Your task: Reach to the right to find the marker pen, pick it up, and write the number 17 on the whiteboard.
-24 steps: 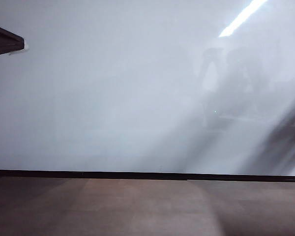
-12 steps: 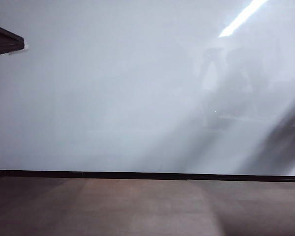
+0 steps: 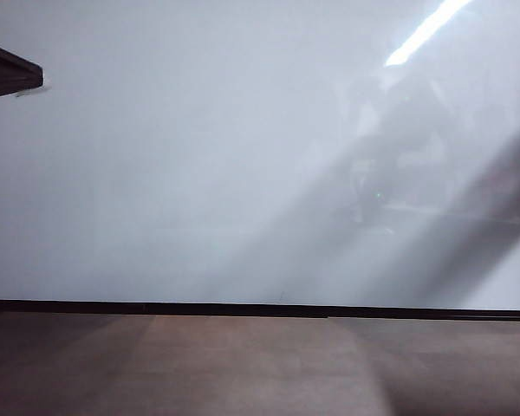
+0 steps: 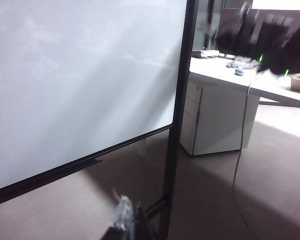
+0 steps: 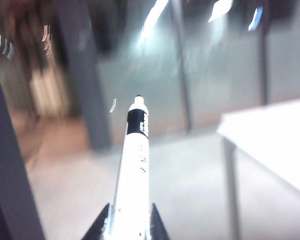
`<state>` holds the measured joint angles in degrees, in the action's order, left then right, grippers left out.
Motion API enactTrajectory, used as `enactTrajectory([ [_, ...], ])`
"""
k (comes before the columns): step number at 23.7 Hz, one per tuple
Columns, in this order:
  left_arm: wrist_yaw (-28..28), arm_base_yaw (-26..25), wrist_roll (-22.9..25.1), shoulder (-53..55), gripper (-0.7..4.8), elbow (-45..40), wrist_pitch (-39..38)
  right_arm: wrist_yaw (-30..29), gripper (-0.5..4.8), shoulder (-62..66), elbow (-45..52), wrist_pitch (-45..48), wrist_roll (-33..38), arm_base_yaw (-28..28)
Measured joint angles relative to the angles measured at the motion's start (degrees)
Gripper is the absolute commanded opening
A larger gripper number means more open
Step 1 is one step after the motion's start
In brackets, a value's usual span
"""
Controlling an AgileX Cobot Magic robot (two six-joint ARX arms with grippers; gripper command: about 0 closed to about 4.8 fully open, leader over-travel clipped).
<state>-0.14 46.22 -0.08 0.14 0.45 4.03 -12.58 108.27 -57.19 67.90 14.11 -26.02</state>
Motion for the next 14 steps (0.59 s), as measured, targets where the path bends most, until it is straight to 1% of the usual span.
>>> enactTrajectory([
  [1,0.0,0.0,0.0,0.02,-0.05,0.0,0.0,2.36,-0.04,-5.86,0.07,-4.55,0.02,-0.07],
  [2,0.0,0.0,0.0,0.02,-0.05,0.0,0.0,3.26,-0.04,-10.62,0.07,-8.5,0.04,-0.07],
  [4,0.0,0.0,0.0,0.02,-0.05,0.0,-0.11,3.83,-0.04,-19.93,0.0,-13.46,0.04,0.07],
  [7,0.0,0.0,0.0,0.02,-0.05,0.0,-2.73,8.9,-0.04,-32.04,0.0,-22.18,0.04,1.25],
  [9,0.0,0.0,0.0,0.02,-0.05,0.0,-2.99,9.31,-0.04,-38.84,-0.11,-26.77,0.15,2.12],
  [10,-0.33,-0.09,0.0,0.02,-0.05,0.02,-3.06,9.66,-0.04,-43.93,-0.07,-32.39,0.55,4.79],
  [11,-1.2,-0.11,0.02,0.07,-0.05,0.22,-3.23,9.66,-0.04,-46.62,-0.09,-35.47,0.63,7.65],
  [13,-3.67,-0.13,0.02,0.13,-0.05,2.08,-4.31,9.2,-0.04,-50.49,-0.11,-39.63,0.42,16.37],
  [14,-5.25,-0.13,0.0,0.13,-0.05,4.31,-4.83,10.08,-0.04,-51.54,-0.09,-41.29,-0.17,21.73],
])
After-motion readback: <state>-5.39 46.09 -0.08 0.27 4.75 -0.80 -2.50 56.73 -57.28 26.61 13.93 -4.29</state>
